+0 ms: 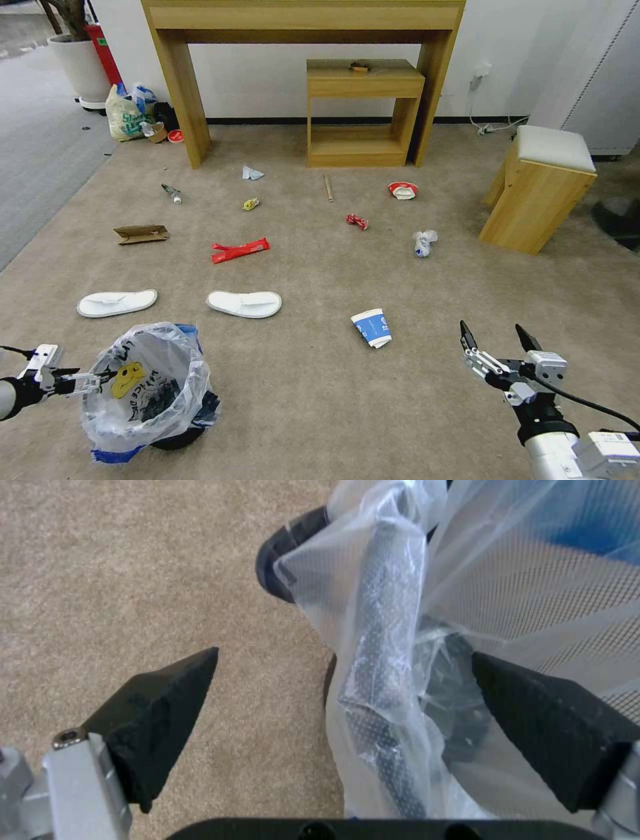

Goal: Pick up the trash bin and place the garbage on the floor into it.

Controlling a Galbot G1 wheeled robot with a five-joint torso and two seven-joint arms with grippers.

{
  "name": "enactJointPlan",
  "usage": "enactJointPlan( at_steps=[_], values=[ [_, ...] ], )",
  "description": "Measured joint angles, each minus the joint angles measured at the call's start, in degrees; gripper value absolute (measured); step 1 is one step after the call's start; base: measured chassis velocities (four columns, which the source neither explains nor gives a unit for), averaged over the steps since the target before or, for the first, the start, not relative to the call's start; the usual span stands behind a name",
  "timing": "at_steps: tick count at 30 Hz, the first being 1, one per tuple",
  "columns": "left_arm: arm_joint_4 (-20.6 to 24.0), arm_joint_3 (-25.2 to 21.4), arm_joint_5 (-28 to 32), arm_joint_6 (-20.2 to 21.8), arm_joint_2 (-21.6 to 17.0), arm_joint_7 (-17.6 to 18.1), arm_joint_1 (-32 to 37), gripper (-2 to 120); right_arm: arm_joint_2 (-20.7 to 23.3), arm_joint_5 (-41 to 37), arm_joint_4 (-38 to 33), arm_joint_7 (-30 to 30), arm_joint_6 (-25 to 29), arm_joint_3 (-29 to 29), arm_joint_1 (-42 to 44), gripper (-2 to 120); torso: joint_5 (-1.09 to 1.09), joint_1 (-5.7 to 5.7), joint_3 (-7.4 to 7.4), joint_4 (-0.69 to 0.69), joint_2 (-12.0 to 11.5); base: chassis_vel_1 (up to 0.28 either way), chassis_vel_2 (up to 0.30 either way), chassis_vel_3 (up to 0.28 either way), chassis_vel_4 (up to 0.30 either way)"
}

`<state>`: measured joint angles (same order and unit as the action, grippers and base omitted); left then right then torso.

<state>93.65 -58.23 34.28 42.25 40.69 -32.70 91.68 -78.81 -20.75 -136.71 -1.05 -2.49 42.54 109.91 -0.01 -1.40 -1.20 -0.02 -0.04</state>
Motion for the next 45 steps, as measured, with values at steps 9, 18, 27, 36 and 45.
enactJointPlan(
  at_steps=[9,18,27,36,45],
  values=[
    [-1.24,1.52,-2.19,-0.04,1.39,-0.83,-1.15,100,-0.29,0.01,-0.01,-0.14,0.01,-0.06,0.34,100,0.00,0.00,0.00,0.01,0.00,0.000,0.000,0.000,0.000],
    [-1.99,2.84,-2.66,-0.08,1.89,-1.16,-2.87,97,-0.40,-0.02,-0.63,-0.65,0.03,0.10,0.50,100,0.00,0.00,0.00,0.00,0.00,0.000,0.000,0.000,0.000],
    [-2.87,3.38,-3.74,-0.11,1.16,-2.23,-3.75,65,-0.68,0.01,-0.56,-0.98,0.11,0.23,0.46,100,0.00,0.00,0.00,0.00,0.00,0.000,0.000,0.000,0.000],
    [-3.43,3.67,-4.08,-0.11,1.12,-3.01,-4.20,32,-0.91,-0.24,-0.30,-1.16,0.27,-0.03,0.07,100,0.00,0.00,0.00,0.00,0.00,0.000,0.000,0.000,0.000],
    [-4.16,4.08,-4.05,-0.12,1.53,-3.15,-5.18,0,-1.01,-0.94,0.04,-1.40,0.19,-0.16,-1.00,100,0.00,0.00,0.00,0.01,0.00,0.000,0.000,0.000,0.000]
  ],
)
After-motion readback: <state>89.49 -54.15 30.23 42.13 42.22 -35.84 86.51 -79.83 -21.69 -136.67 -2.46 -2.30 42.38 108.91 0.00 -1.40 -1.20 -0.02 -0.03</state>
